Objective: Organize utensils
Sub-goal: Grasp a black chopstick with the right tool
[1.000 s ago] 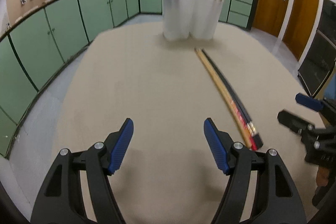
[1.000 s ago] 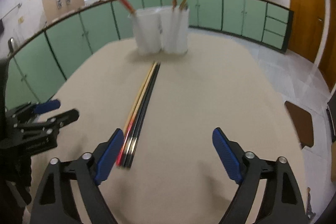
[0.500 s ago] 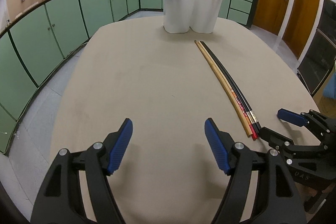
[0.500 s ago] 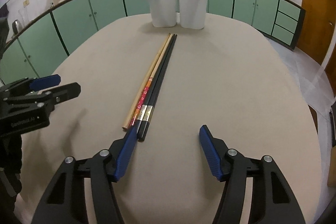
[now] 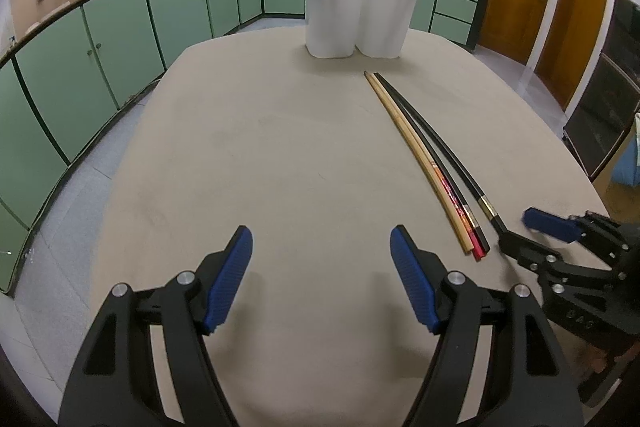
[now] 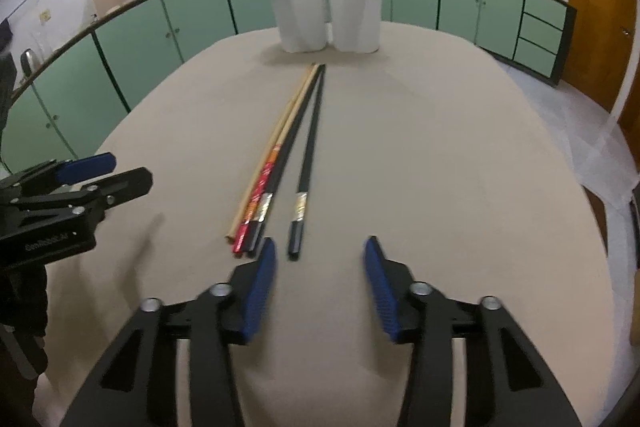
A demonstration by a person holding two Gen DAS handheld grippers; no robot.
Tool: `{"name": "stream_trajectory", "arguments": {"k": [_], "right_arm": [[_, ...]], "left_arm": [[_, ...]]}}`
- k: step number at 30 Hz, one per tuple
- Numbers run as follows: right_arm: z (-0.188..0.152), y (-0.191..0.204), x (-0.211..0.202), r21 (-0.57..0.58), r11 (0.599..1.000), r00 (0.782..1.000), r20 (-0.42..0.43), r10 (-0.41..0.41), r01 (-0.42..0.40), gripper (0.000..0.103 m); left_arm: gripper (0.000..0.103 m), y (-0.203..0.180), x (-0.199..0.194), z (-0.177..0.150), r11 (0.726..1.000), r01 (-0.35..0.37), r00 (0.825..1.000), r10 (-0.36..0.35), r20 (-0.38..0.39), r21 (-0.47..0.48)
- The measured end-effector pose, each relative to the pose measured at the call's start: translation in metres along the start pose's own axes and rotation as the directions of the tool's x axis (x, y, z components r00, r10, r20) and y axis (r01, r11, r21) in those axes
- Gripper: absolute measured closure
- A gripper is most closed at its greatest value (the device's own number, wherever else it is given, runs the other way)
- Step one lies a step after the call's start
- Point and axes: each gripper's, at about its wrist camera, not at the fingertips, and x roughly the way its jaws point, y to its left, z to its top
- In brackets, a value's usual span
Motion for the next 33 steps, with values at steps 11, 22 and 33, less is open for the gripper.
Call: {"name": "stream_trajectory", "arguments": {"k": [11,22,33], "right_arm": [[0.002,-0.005,0.000,0.013,1.000,1.000,0.001,0.015,-0.015,0.097],[0.000,-0.028,-0.004,0.059,0.998,1.000,0.003,-0.004,0.004,0.097],[-0.002,-0.038,-0.004,0.079,0.997,1.000,0.007,0.014,-0.014,0.097]], "left_arm": [[0.033,-0.020,0.007,-0.005,0.999,0.043,0.999,-0.042,-0.030,0.021],[0.034,-0.055,0.019,-0.012,0.993,0.093,0.993,-0.088,-0.077,0.069],[0.037,-0.075,0.029,-0.006,0.994,0.071,0.995,-0.065,-0.074,0.085]]}}
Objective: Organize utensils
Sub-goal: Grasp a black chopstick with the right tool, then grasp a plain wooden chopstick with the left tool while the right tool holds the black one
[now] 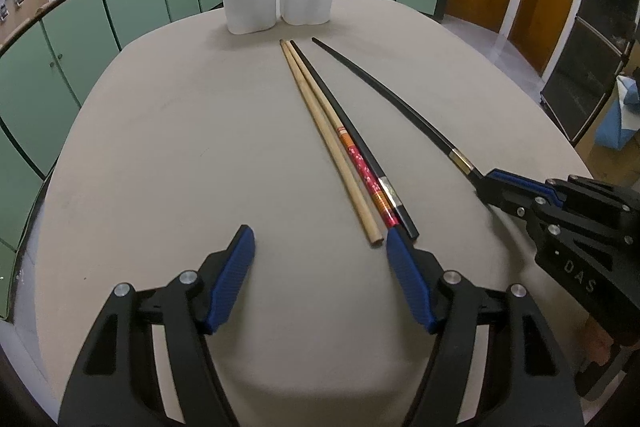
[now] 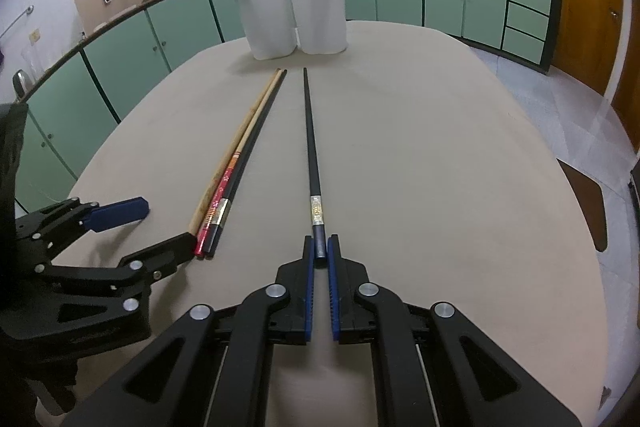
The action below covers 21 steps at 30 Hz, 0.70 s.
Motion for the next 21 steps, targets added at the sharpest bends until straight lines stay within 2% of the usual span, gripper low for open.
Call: {"name": "stream_trajectory", "arguments": {"k": [2,5,7,11,12,21], "right_arm": [[0.000,-0.001,0.000,0.002,1.000,1.000,0.000,0.004,-0.004,0.097],[0.000,-0.002,0.001,0.003,1.000,1.000,0.000,0.008,-0.008,0.097],[0.001,-0.002,0.002,0.002,1.000,1.000,-0.002,0.013,-0.013,0.096],[0.001,-0.004,0.003,0.014,0.999,1.000,-0.004,0.030,-0.030,0.096],[0.002,-0.005,0.004,0.020,0.999,0.999,-0.004,0.035,-0.035,0.096],[0.007,-0.002,-0.004,0.011,1.000,1.000,0.005,0.027,-0.027,0.097]], "left_arm": [[0.040,0.000,0.000,0.000,1.000,-0.003,1.000,0.004,0.005,-0.007],[0.052,0.000,0.000,0.001,1.000,-0.005,1.000,0.005,0.015,-0.015],[0.066,0.000,-0.001,0.001,1.000,0.002,1.000,-0.001,0.024,-0.027],[0.083,0.001,-0.001,0.000,0.999,0.013,0.999,-0.011,0.037,-0.043],[0.093,0.001,-0.002,0.000,0.999,0.017,0.999,-0.015,0.039,-0.050],[0.096,0.008,-0.011,0.001,0.996,0.031,0.998,-0.026,0.058,-0.088]]}}
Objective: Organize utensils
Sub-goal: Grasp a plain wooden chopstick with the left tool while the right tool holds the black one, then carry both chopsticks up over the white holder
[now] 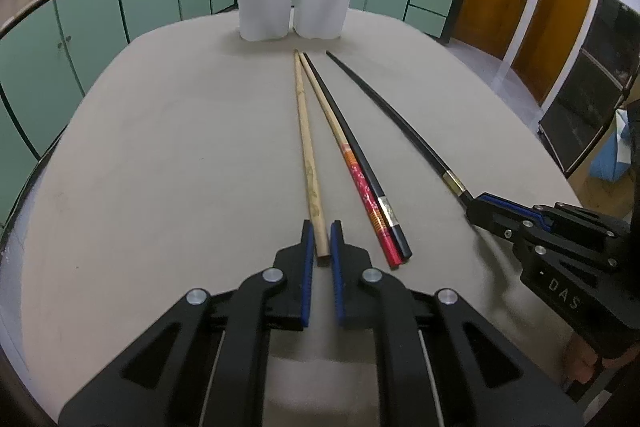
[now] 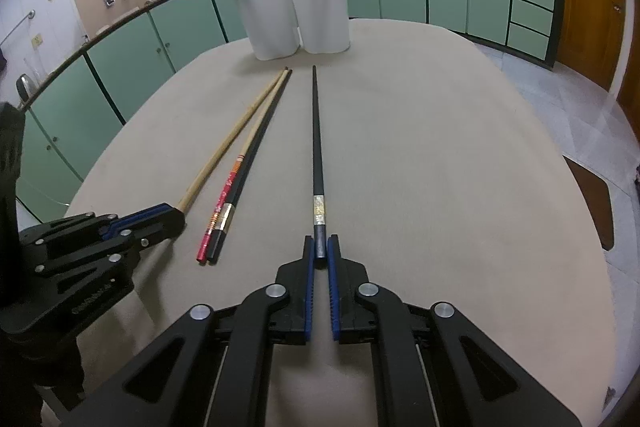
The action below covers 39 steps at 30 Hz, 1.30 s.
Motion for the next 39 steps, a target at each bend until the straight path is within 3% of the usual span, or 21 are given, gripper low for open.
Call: {"name": "stream_trajectory", "arguments": {"k": [8,17,29,34,39], "right_arm": [[0.031,0.005,-0.042,-0.040,0.999,0.995,0.102,0.013,-0.009,0.097],[0.086,0.015,-0.082,-0.107,0.994,0.975,0.218,0.036,-0.013,0.097],[0.184,0.032,-0.103,-0.188,0.981,0.960,0.265,0.094,-0.044,0.097],[0.209,0.036,-0.111,-0.213,0.975,0.955,0.271,0.118,-0.060,0.097],[0.236,0.038,-0.125,-0.222,0.971,0.942,0.297,0.155,-0.090,0.097]], "left_arm": [[0.097,0.011,-0.053,0.024,1.000,-0.029,0.991,0.027,0.131,0.012],[0.097,0.011,-0.108,0.070,0.999,-0.029,0.957,0.015,0.288,0.045],[0.097,0.011,-0.125,0.139,0.994,-0.021,0.928,-0.020,0.372,0.105],[0.097,0.006,-0.134,0.156,0.991,-0.001,0.921,-0.051,0.385,0.134],[0.097,0.006,-0.147,0.175,0.989,0.022,0.902,-0.083,0.423,0.146]]}}
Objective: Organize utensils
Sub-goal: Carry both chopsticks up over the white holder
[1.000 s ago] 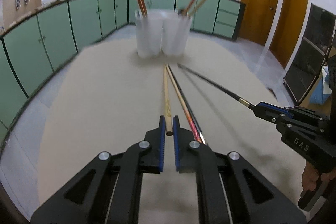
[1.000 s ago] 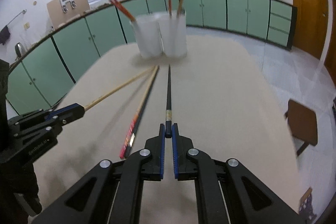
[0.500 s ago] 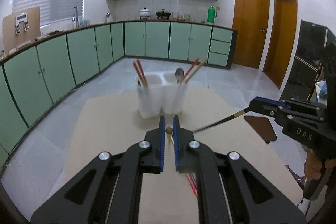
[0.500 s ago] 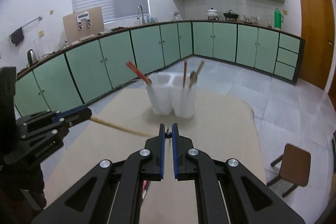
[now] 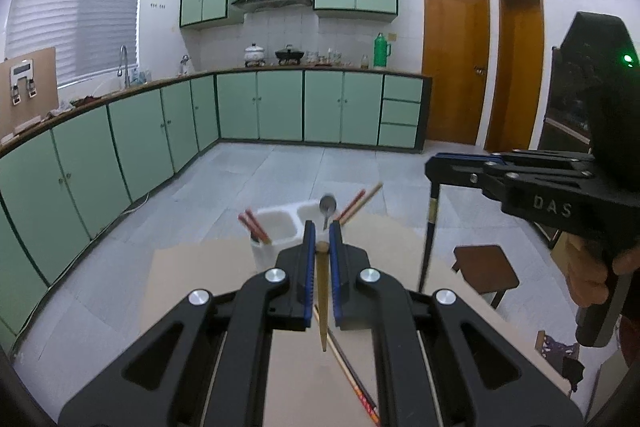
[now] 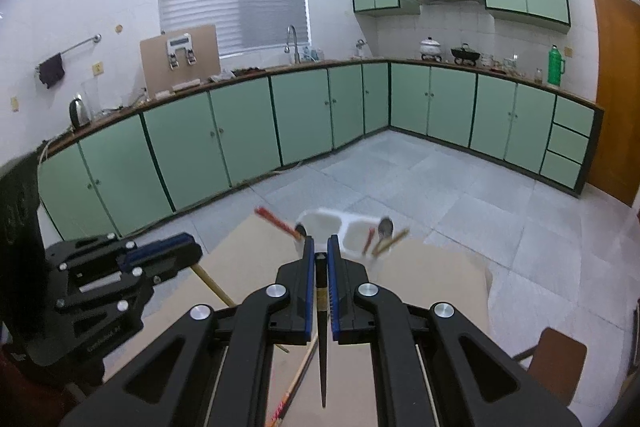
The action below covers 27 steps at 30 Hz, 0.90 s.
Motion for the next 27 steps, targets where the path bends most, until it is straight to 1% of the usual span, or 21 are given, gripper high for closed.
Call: {"name": "stream_trajectory", "arguments": {"k": [2,5,9,15,17,21,24,27], "right_arm": [[0.015,-0.001,0.000,-0.004,1.000,1.000,0.021,0.006,-0.006,0.097],[0.033,-0.001,0.001,-0.021,1.000,0.998,0.058,-0.006,0.008,0.097],[0.063,-0.005,0.012,-0.025,0.999,0.994,0.103,-0.022,0.025,0.097],[0.097,-0.021,0.038,-0.002,0.999,0.989,0.144,-0.042,0.043,0.097],[0.106,-0.028,0.048,0.011,0.999,0.987,0.152,-0.047,0.046,0.097],[0.114,-0.039,0.069,0.025,0.998,0.986,0.156,-0.061,0.058,0.097],[0.111,-0.048,0.090,0.042,0.997,0.988,0.139,-0.067,0.061,0.097],[0.100,-0.055,0.112,0.063,0.996,0.992,0.105,-0.076,0.069,0.097]], "left_arm": [[0.097,0.004,0.002,0.010,1.000,0.000,1.000,0.000,0.017,0.003],[0.097,0.006,0.006,0.030,1.000,-0.012,0.998,0.012,0.058,0.005],[0.097,0.010,0.014,0.062,0.999,-0.034,0.992,0.033,0.121,0.011],[0.097,0.015,0.042,0.094,0.997,-0.070,0.985,0.068,0.156,0.012],[0.097,0.018,0.054,0.100,0.997,-0.080,0.984,0.078,0.158,0.010],[0.097,0.025,0.082,0.107,0.997,-0.083,0.987,0.082,0.139,0.000],[0.097,0.031,0.103,0.103,0.997,-0.083,0.990,0.083,0.110,-0.005],[0.097,0.037,0.122,0.096,0.997,-0.079,0.994,0.080,0.075,-0.013]]}}
